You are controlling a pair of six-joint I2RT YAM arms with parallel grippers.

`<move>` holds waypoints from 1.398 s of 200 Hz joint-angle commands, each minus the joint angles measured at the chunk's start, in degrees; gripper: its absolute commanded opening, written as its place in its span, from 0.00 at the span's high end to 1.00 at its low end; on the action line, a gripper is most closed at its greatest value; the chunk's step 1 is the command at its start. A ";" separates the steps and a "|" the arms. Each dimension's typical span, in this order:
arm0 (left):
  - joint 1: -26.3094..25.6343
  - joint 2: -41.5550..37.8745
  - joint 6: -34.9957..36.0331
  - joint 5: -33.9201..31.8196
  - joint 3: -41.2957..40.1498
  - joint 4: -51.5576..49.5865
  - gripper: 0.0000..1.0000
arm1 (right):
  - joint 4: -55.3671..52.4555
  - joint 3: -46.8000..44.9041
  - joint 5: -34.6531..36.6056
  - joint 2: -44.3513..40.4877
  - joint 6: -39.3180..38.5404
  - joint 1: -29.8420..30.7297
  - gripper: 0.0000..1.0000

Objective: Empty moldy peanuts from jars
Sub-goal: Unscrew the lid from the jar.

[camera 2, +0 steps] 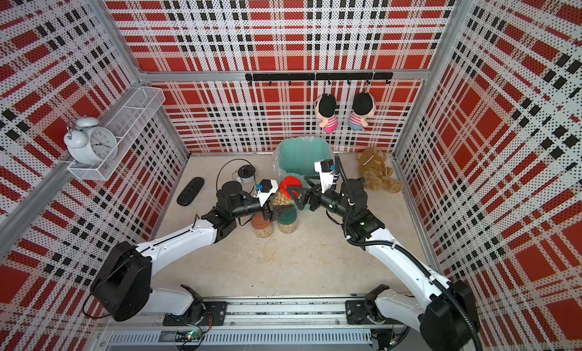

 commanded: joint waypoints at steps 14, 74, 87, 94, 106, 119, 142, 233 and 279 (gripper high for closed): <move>-0.14 -0.28 -0.66 -0.26 -0.15 3.10 1.00 | 2.33 0.19 4.97 1.13 1.32 1.38 0.00; -0.28 0.15 -0.57 -0.05 0.04 3.12 1.00 | 1.87 1.56 6.49 3.64 0.11 2.60 0.03; -0.27 0.35 -0.57 0.01 0.13 3.09 1.00 | 2.26 1.83 6.41 4.24 0.22 2.81 0.03; -0.24 0.49 -0.57 0.16 0.09 3.08 1.00 | 2.29 2.06 6.49 4.54 0.24 2.94 0.04; -0.32 0.54 -0.57 0.32 0.27 3.09 1.00 | 2.41 2.26 6.49 5.07 0.34 3.03 0.06; -0.31 0.68 -0.52 0.37 0.34 3.09 1.00 | 3.23 1.96 6.49 5.11 0.44 3.03 0.09; -0.37 0.90 -0.48 0.65 0.26 3.09 1.00 | 4.51 1.80 6.19 5.14 0.28 3.04 0.17; 0.41 0.77 -0.72 3.95 0.23 3.11 1.00 | -0.57 3.24 -0.09 4.37 -9.57 3.03 0.79; 1.25 0.74 -0.69 7.68 0.04 3.09 1.00 | 1.91 2.86 -18.87 4.57 -18.74 -4.69 0.90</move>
